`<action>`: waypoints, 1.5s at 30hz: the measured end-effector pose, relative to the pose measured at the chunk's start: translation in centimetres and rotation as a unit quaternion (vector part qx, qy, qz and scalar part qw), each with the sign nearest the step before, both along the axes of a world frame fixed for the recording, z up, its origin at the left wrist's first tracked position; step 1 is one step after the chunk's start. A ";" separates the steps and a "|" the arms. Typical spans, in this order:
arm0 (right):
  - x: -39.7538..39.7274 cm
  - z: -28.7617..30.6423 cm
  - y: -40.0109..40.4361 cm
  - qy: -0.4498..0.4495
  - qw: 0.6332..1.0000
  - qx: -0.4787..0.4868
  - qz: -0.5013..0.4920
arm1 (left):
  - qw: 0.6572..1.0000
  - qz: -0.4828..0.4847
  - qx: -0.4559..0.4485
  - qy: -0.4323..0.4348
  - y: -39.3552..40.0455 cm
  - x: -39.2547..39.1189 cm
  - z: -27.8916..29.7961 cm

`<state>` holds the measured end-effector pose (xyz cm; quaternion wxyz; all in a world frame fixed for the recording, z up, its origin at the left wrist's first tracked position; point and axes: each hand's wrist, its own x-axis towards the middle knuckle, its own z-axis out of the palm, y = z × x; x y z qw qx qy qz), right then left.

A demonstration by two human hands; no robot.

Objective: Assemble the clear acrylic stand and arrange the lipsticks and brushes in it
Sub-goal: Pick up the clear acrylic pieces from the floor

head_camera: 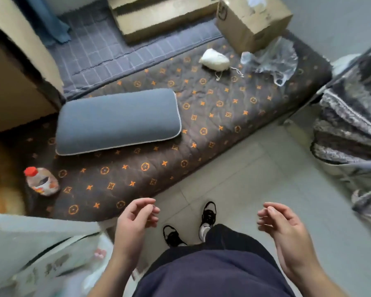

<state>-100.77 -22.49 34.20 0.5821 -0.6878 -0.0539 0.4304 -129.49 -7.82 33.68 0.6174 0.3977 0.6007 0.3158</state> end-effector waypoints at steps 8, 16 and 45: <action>7.9 -1.7 -5.9 0.001 0.984 0.026 -0.179 | 0.985 -0.172 0.004 0.007 3.7 15.3 -0.2; 16.1 -1.6 -8.7 0.005 0.956 0.042 -0.291 | 0.951 -0.309 0.006 -0.010 3.5 33.1 1.2; 49.0 -3.2 2.0 -0.021 0.866 -0.026 -0.499 | 0.850 -0.527 0.016 0.023 21.1 77.1 -1.7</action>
